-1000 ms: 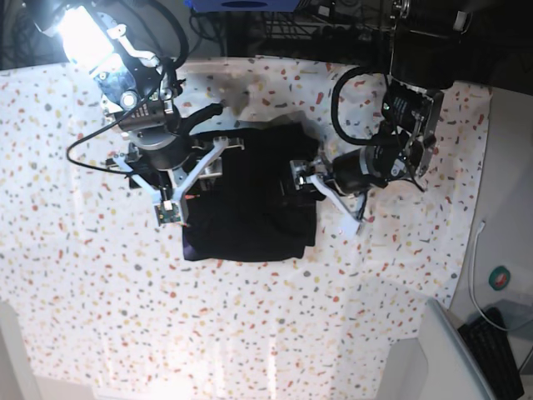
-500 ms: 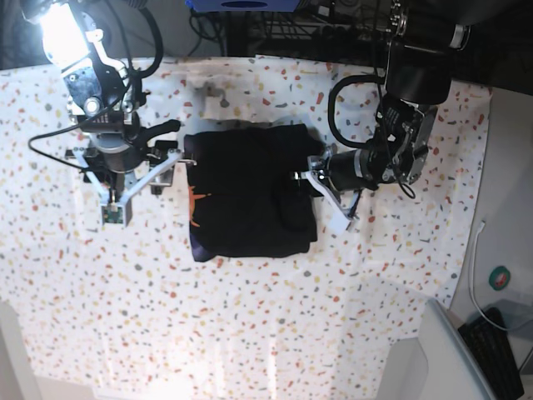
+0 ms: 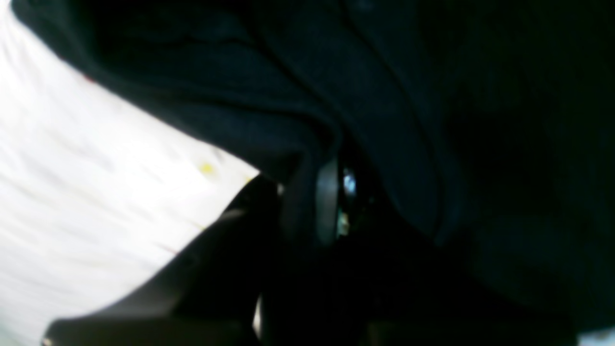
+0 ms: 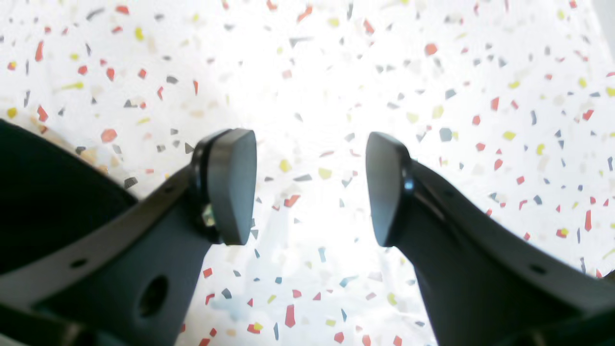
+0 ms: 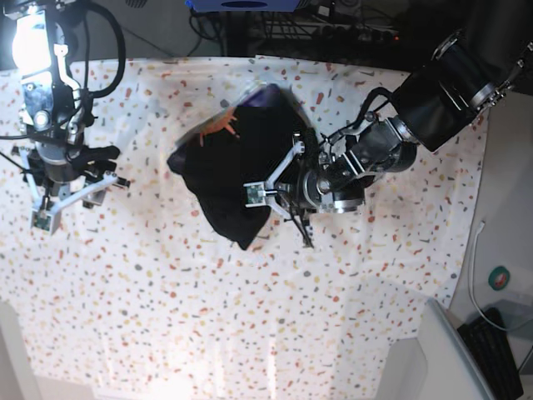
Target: Layout the t-shirt on the table in an organized manner, then fold the t-shirt properly
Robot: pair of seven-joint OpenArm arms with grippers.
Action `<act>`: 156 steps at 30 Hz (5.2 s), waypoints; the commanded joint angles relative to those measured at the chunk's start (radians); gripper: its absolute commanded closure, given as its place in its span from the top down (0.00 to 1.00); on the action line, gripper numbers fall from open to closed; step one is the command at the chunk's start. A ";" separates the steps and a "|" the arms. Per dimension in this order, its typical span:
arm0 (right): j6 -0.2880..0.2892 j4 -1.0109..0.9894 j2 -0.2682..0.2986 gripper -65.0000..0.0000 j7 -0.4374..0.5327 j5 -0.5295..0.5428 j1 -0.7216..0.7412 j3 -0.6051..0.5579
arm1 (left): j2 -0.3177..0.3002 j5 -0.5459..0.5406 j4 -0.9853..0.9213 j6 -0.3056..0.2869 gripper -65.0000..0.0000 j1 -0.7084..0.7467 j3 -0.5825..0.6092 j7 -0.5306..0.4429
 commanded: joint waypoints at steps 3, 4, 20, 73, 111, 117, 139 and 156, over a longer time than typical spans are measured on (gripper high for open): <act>0.001 0.013 0.006 0.53 0.017 -0.006 0.006 0.004 | 0.018 0.225 -0.072 -0.041 0.00 0.037 0.048 0.014; 0.001 0.011 0.006 0.53 0.017 -0.006 0.006 0.004 | 0.038 0.275 -0.078 -0.041 0.00 0.036 0.045 -0.020; 0.001 -0.073 0.006 0.53 0.017 -0.006 -0.028 0.004 | 0.130 0.346 -0.032 -0.047 0.00 -0.006 0.056 -0.235; 0.001 -0.150 -0.025 0.52 0.017 -0.005 0.003 -0.006 | 0.166 0.343 0.115 -0.263 0.00 0.009 -0.061 -0.134; 0.001 -0.136 -0.025 0.52 0.017 -0.006 -0.003 -0.006 | 0.115 -0.292 0.390 -0.263 0.78 -0.168 -0.202 0.219; 0.001 0.018 -0.025 0.12 0.017 -0.003 -0.087 -0.007 | 0.109 -0.337 0.597 -0.253 0.00 0.080 -0.498 0.288; -0.001 -0.249 -0.069 0.00 0.143 -0.001 -0.097 -0.392 | 0.057 -0.335 0.471 -0.069 0.00 0.531 -0.504 0.063; -0.002 0.093 0.052 0.00 0.175 -0.005 -0.296 -0.294 | 0.003 -0.337 0.761 -0.067 0.00 0.654 -0.714 0.023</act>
